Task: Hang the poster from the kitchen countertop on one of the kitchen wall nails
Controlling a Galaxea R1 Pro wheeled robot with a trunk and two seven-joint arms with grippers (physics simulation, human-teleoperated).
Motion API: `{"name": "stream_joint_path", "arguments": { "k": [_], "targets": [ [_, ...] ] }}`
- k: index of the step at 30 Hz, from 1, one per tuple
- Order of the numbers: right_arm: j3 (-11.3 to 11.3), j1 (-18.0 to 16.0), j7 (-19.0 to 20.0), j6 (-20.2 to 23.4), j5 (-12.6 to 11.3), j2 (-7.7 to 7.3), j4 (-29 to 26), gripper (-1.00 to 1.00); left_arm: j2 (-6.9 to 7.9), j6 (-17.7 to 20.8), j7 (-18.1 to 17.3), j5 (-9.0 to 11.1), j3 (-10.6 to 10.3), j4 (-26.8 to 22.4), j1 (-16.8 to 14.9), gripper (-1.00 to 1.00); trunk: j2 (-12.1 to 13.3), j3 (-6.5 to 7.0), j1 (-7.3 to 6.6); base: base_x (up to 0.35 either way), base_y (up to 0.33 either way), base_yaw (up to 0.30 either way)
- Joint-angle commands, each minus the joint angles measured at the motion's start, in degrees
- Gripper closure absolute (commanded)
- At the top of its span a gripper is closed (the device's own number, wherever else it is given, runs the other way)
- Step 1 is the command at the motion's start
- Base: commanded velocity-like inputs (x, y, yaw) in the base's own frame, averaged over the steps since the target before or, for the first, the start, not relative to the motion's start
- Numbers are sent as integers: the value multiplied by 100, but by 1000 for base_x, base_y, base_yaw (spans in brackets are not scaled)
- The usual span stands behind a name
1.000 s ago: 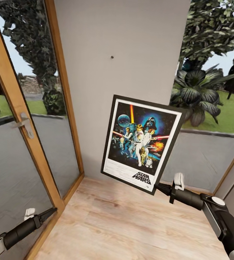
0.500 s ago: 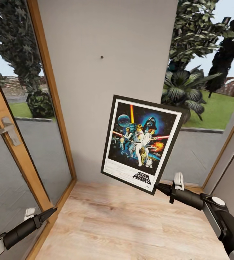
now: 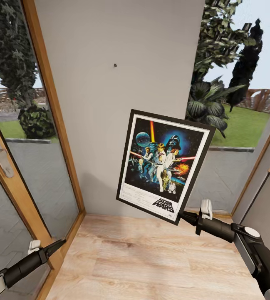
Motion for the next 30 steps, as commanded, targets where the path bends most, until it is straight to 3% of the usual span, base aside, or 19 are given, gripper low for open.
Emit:
{"name": "stream_joint_path", "arguments": {
  "k": [1, 8, 16, 30],
  "targets": [
    [-2, -6, 31, 70, -35, 0, 1, 100, 0, -39, -14, -42, 44, 5, -6, -100, -13, -13, 4, 27, 67, -5],
    [-2, -6, 31, 70, -38, 2, 1, 100, 0, -39, -13, -42, 44, 6, -6, -100, -13, -10, 4, 9, 23, -23],
    [-2, -6, 34, 70, -39, -4, 1, 100, 0, -39, -12, -42, 45, 5, -6, -100, -13, 20, 4, 0, 38, -188],
    [-7, -6, 36, 70, -37, -11, -6, 100, 8, -39, -12, -42, 47, 6, -7, -100, -13, 24, 4, 14, 116, -15]
  ]
}}
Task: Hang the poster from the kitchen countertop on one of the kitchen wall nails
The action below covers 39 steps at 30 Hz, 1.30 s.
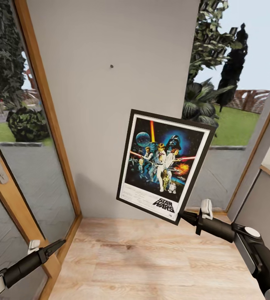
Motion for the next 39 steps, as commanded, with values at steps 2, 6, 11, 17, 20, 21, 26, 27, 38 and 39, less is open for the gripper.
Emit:
{"name": "stream_joint_path", "arguments": {
  "k": [2, 6, 11, 17, 20, 21, 26, 27, 38, 39],
  "targets": [
    [-4, -6, 32, 70, -33, -3, 0, 100, 0, -39, -12, -42, 47, 5, -6, -100, -13, -13, 5, 123, 101, 0],
    [-5, -6, 32, 70, -32, -10, -1, 100, 0, -39, -12, -42, 47, 6, -7, -100, -13, -13, 5, 45, 37, 0],
    [-8, -6, 32, 72, -35, -14, 0, 100, 0, -39, -12, -42, 44, 7, -6, -100, -13, -12, 5, 9, 8, -5],
    [-4, -6, 32, 77, -38, -8, -1, 100, 0, -39, -12, -42, 42, 5, -6, -100, -13, 9, 5, 1, 1, -138],
    [-4, -6, 36, 78, -40, -10, 1, 100, 0, -39, -12, -42, 42, 6, -6, -100, -13, 12, 5, 0, 0, -34],
    [-5, -6, 39, 78, -40, -11, 0, 100, -2, -39, -12, -42, 42, 6, -6, -100, -13, 12, 5, 0, 0, -16],
    [8, -6, 429, 75, -31, -7, -41, 100, -42, -76, -3, -52, 48, 158, -6, -100, -13, 13, 5, 0, 0, -3],
    [7, -6, 432, 76, -31, -7, -44, 100, -44, -84, 0, -54, 49, 182, -6, -100, -13, 13, 5, 0, 0, 0],
    [355, -411, 395, 1695, 47, -1, -1403, 100, -362, -626, 662, -51, 59, 285, 1426, -100, -13, 13, 5, 0, 0, 0],
    [363, -524, 394, 1841, 47, 4, -1411, 100, -427, -643, 722, -49, 59, 284, 1496, -100, -13, 13, 5, 0, 0, 0]
  ]
}}
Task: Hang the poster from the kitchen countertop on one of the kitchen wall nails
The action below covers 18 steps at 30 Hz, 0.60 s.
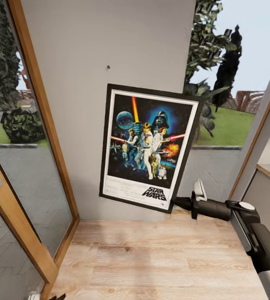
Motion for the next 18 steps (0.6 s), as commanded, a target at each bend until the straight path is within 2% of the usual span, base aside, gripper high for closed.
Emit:
{"name": "stream_joint_path", "arguments": {
  "k": [1, 2, 8, 9, 12, 15, 18],
  "targets": [
    [4, -68, 21, 133, -30, 0, -2, 100, -32, -64, 22, -45, 72, 5, 27, -100, -13, -13, 4, 0, 0, 0],
    [11, -246, 20, 273, -28, 3, -3, 100, -97, -156, 171, -42, 72, 6, 121, -100, -13, -13, 4, 0, 0, 0],
    [43, -674, -5, 771, 25, 10, 31, 100, -210, -338, 909, 9, 77, 7, 438, -100, -13, -13, 4, 0, 0, 0],
    [438, -1124, -77, 934, 44, 14, 171, 100, -241, -377, 1119, 520, 74, 1, 519, -100, -13, -13, 4, 0, 0, 0],
    [656, -1382, -228, 995, 48, 21, 279, 100, -245, -392, 1172, 735, 72, -4, 540, -100, -13, -13, 4, 0, 0, 0],
    [692, -1572, -261, 1206, 51, 23, 345, 100, -245, -394, 1179, 764, 71, -9, 542, -100, -13, -13, 4, 0, 0, 0],
    [718, -1881, -276, 1543, 218, 27, 453, 100, -249, -394, 1182, 775, 65, -10, 545, -100, -13, -13, 4, 0, 0, 0]
  ]
}}
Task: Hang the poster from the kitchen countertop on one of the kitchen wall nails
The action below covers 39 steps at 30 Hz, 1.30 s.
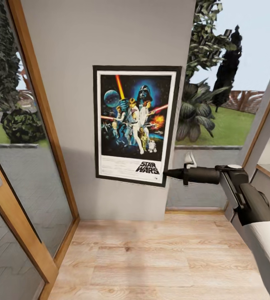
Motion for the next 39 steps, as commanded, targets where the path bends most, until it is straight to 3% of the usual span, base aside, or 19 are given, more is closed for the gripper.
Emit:
{"name": "stream_joint_path", "arguments": {
  "k": [1, 8, 39],
  "targets": [
    [23, -46, 0, 87, -12, -5, 9, 100, 2, -34, -14, -45, 45, 7, -7, -100, -14, -14, 4, 0, 0, 0],
    [140, -224, 4, 186, 128, -8, 25, 100, 5, -34, -14, -43, 46, 6, -8, -100, -14, -14, 4, 0, 0, 0],
    [151, -457, 35, 201, 136, -42, -265, 100, 10, -34, -14, -43, 44, 6, -4, -100, -14, -14, 4, 4, 0, 0]
  ]
}}
